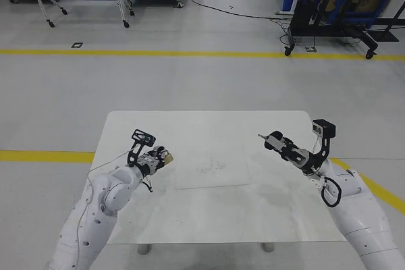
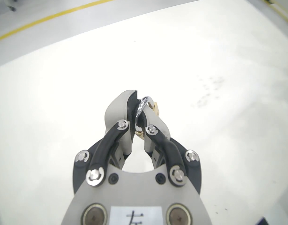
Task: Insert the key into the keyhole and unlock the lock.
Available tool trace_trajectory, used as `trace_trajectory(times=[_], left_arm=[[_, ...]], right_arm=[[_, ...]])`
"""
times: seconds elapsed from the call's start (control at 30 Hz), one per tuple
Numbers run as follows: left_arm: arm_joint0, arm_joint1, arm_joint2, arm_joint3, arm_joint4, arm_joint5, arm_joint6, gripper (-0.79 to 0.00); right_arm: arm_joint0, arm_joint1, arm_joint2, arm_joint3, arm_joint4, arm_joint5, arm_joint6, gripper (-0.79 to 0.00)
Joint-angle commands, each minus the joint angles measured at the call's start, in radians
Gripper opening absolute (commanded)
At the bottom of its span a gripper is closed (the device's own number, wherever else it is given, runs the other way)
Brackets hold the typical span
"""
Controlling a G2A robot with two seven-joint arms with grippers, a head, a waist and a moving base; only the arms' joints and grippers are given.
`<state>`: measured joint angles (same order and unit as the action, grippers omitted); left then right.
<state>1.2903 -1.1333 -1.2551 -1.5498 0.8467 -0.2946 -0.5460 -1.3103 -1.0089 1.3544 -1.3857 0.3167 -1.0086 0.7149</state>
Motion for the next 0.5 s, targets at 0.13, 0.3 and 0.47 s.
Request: trace_trajectory(times=[0.13,0.3,0.47], left_arm=[[-0.134,-0.032,0.048,0.212,-0.657,-0.126,-0.111,-0.785],[-0.23,-0.05,0.097,0.339,-0.792,-0.173,-0.189,-0.785],[-0.23,-0.05,0.097,0.339,-0.792,-0.173,-0.189,-0.785]], right_arm=[[0.037,-0.038,-0.125,0.003,0.04,0.042,-0.144,-0.785],[0.095,-0.074,-0.222,0.059,0.054,0.056,-0.227,-0.785],[0.095,-0.074,-0.222,0.059,0.054,0.056,-0.227,-0.785]])
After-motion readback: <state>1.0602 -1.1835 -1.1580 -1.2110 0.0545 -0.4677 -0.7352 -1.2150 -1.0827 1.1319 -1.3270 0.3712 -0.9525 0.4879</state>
